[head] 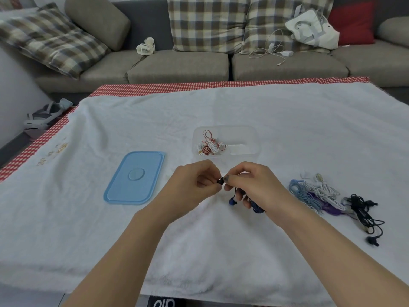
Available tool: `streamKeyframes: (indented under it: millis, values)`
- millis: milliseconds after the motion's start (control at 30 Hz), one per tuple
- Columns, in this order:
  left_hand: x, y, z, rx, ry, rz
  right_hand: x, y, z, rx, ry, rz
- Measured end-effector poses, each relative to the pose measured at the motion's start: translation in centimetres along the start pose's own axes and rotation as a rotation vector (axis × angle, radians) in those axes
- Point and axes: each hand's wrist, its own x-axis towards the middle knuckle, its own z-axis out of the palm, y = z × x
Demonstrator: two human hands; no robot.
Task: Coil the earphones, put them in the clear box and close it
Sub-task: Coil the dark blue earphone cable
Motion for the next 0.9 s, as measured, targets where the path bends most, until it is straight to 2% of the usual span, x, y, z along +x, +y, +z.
streamKeyframes:
  millis: [367,633,900]
  values:
    - [-0.3,0.8,-0.5,-0.180,0.010,0.013,-0.4,-0.7,-0.7,0.247,-0.089,0.096]
    - [-0.2,0.8,-0.9,-0.406,-0.051,-0.022,-0.7,-1.1,-1.2,0.322,-0.156,0.101]
    - [0.3,0.3,-0.6,-0.537,-0.101,-0.102,-1.0,-1.2,-1.3,0.341,-0.160,0.104]
